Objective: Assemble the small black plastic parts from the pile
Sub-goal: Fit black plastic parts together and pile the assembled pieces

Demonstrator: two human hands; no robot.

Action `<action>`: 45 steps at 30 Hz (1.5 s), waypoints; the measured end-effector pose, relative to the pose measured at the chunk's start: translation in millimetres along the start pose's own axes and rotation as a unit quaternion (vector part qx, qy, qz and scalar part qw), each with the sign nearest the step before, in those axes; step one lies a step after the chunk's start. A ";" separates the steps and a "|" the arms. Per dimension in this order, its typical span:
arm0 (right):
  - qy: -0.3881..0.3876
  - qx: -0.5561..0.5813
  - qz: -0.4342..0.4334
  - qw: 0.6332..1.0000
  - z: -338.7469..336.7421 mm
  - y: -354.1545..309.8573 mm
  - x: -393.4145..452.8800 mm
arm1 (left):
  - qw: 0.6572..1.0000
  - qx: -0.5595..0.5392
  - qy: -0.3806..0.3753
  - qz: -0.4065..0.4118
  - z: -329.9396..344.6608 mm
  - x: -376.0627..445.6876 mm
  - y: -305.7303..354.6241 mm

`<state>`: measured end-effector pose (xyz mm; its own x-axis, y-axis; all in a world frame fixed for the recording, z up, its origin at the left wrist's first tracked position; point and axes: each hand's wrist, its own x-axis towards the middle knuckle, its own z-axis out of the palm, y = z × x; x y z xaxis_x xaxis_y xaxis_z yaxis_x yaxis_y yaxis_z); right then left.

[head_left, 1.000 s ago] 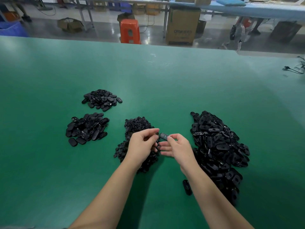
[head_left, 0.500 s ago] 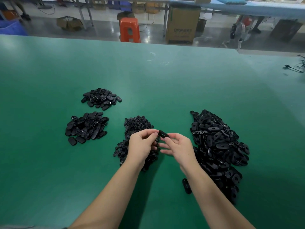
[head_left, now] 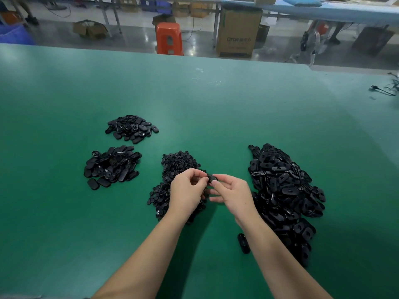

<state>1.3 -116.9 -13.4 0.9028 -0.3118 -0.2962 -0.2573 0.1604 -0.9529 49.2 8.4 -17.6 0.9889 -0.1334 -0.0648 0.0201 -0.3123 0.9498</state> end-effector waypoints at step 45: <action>-0.010 -0.132 -0.072 0.989 -8.0 5.0 9.5 | 0.995 0.070 -0.067 -0.012 -9.9 1.1 1.9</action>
<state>5.7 -126.5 -21.5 0.9426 -0.2943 -0.1579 -0.2046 -0.1351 -0.9695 51.7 17.0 -12.9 0.9595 -0.2460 -0.1371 0.0141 -0.4440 0.8959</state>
